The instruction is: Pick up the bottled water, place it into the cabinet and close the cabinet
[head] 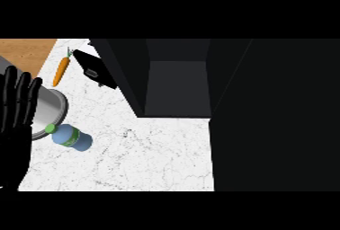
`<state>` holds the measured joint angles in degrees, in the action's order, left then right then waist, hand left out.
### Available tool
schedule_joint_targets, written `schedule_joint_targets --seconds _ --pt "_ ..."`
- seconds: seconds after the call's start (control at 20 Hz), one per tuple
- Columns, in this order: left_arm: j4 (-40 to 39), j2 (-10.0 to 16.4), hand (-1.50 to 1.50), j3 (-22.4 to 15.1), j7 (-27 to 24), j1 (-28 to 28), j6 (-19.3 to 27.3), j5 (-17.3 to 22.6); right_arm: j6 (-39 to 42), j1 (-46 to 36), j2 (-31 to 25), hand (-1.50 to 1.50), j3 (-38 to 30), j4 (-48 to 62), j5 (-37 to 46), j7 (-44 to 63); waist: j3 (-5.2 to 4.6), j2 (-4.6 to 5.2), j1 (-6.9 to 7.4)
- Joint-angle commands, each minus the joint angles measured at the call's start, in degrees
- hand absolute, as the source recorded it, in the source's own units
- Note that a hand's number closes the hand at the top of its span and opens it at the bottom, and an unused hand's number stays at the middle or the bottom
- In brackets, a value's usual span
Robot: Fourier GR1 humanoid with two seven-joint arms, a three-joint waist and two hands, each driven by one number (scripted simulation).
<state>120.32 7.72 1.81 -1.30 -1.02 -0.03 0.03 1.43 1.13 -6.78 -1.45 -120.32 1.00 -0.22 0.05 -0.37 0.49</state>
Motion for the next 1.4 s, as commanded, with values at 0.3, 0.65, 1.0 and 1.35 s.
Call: schedule_joint_targets --seconds 0.3,0.65,1.0,1.35 --pt "-10.44 8.46 -1.5 8.97 3.31 5.05 -17.53 23.79 4.49 7.99 2.31 -1.5 4.54 -3.86 -9.48 6.75 -0.21 0.87 -0.14" --pt "-6.9 15.71 -1.5 18.86 10.5 10.74 -23.85 38.92 5.2 18.89 1.08 -1.5 5.43 -19.17 -15.1 15.65 -0.05 0.09 -0.51" --pt "-6.88 15.35 -1.5 21.05 13.7 11.0 -24.11 38.32 7.64 28.44 3.43 -1.5 10.92 -23.86 -11.5 11.94 -0.04 0.23 -0.84" --pt "-6.68 10.87 -1.5 21.36 10.55 15.19 -26.67 32.69 8.38 34.07 2.59 -1.5 10.99 -28.9 -12.77 11.87 -0.06 0.18 -1.09"
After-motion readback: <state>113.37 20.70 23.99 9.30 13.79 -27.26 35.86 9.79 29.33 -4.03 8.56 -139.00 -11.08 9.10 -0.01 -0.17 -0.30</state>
